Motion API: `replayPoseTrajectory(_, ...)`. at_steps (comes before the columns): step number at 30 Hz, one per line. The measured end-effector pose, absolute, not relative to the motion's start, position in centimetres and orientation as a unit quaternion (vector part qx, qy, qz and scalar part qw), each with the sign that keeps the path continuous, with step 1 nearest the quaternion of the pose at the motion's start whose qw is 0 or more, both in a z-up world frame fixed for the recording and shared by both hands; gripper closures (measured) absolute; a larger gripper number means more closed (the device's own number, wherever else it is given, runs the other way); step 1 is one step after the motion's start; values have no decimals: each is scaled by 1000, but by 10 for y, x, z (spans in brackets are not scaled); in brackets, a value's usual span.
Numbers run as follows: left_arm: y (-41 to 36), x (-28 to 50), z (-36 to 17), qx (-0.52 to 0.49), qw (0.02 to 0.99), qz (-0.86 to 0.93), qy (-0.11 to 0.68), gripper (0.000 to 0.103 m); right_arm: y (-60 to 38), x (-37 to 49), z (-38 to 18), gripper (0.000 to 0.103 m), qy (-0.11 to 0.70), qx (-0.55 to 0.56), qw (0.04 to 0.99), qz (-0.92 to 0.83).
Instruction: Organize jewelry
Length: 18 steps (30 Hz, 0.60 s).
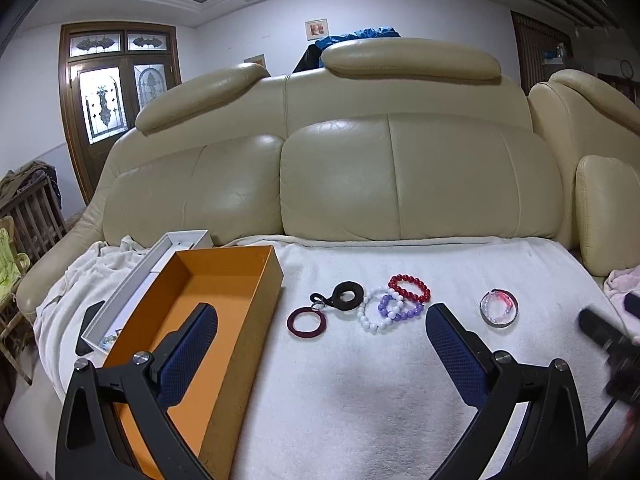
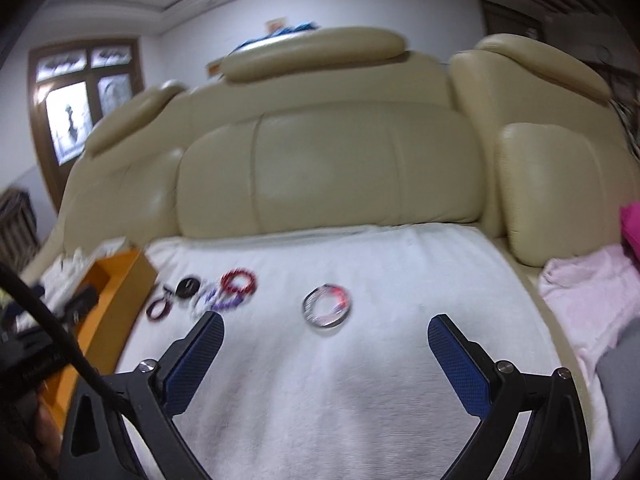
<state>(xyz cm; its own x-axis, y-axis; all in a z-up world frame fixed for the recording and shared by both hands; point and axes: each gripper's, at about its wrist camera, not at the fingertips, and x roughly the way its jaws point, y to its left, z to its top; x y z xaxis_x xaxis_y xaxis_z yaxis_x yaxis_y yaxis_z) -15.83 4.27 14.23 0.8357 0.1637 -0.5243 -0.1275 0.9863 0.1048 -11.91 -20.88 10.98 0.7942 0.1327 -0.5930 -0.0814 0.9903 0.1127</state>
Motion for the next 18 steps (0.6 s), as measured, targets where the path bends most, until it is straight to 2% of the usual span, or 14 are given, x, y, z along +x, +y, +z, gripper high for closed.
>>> replayPoseTrajectory(18,49,-139,127,15,953,73,293,0,-193,-100,92,0,355,50,929,89)
